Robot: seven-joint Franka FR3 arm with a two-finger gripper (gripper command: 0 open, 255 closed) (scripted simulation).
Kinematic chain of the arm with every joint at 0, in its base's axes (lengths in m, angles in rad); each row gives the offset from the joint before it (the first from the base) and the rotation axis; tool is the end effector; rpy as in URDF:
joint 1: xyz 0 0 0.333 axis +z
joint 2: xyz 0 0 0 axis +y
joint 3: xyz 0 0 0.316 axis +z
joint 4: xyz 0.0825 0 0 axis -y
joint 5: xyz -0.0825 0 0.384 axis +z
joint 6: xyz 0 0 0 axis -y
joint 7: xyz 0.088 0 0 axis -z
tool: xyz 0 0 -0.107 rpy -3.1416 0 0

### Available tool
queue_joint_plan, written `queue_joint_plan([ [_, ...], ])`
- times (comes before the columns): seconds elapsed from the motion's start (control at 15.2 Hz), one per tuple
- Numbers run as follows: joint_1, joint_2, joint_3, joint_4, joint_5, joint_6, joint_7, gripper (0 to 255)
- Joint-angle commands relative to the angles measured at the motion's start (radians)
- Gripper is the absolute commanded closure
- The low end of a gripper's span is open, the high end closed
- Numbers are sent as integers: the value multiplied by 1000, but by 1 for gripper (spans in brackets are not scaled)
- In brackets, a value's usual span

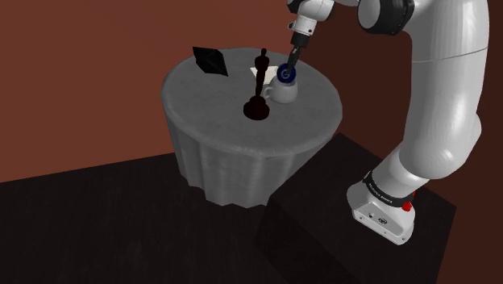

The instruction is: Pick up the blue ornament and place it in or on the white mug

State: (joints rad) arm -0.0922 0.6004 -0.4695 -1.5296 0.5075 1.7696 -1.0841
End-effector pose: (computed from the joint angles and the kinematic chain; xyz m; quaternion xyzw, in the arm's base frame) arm 0.6080 -0.2786 0.3157 -0.9667 -0.1866 0.0181 0.1743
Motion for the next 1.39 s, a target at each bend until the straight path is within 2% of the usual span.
queue_joint_plan([
  [0.0, 2, -11, -3, 10, -6, -19, 9, 255],
  [0.86, -1, -67, -18, 98, -37, -149, 55, 255],
  [0.99, 11, -74, -14, 126, -38, -175, 85, 255],
  [1.32, 15, -59, -10, 81, -29, -120, 67, 255],
])
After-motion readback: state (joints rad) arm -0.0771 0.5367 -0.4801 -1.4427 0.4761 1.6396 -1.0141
